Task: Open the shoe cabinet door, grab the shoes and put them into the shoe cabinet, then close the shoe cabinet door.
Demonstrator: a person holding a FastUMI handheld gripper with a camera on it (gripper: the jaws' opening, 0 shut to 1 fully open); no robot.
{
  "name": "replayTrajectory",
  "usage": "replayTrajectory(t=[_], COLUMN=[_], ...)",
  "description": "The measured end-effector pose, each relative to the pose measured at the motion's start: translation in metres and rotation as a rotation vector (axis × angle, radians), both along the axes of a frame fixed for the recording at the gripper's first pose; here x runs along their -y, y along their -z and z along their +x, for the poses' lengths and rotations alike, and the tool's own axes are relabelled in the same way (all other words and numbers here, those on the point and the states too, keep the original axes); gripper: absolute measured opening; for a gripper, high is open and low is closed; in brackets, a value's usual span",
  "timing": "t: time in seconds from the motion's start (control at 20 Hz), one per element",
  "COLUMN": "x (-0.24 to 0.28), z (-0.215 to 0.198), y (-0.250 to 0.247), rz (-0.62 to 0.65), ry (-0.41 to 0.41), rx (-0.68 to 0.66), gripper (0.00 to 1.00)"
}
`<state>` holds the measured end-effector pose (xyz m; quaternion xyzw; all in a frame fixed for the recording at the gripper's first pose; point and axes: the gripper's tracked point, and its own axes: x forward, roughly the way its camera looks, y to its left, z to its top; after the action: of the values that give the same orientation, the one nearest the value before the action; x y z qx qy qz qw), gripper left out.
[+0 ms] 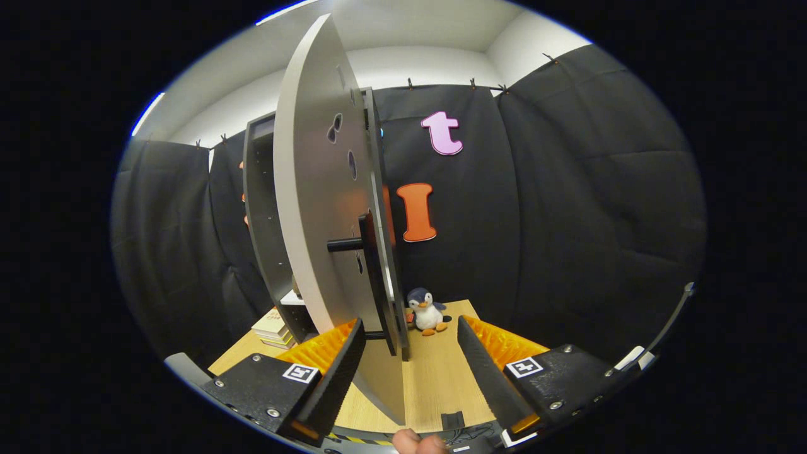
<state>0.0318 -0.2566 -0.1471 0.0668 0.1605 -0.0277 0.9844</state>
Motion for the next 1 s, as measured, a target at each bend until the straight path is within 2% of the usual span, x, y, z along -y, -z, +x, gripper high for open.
replayTrajectory(t=[0.2, 0.7, 1.0], x=[-0.017, -0.120, -0.177], z=[-0.001, 0.008, 0.033], y=[0.003, -0.002, -0.009], rz=[0.000, -0.030, -0.041], ry=[0.052, 0.128, 0.119], rx=[-0.017, -0.041, -0.033], gripper=[0.93, 0.92, 0.92])
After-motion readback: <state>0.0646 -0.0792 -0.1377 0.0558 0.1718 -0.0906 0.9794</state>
